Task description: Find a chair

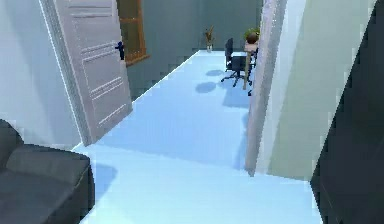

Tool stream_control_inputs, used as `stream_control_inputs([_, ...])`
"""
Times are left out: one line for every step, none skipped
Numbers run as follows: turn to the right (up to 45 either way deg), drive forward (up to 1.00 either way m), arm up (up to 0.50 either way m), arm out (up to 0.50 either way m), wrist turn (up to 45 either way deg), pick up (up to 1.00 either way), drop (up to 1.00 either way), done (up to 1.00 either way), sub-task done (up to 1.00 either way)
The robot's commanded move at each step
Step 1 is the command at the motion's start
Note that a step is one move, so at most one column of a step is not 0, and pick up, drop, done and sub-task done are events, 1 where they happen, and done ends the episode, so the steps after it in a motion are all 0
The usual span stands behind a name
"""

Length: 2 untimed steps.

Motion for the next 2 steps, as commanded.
stream_control_inputs([0.0, 1.00, 0.00, 0.00, 0.0, 0.00, 0.00, 0.00, 0.00])
stream_control_inputs([0.0, 0.50, 0.00, 0.00, 0.0, 0.00, 0.00, 0.00, 0.00])
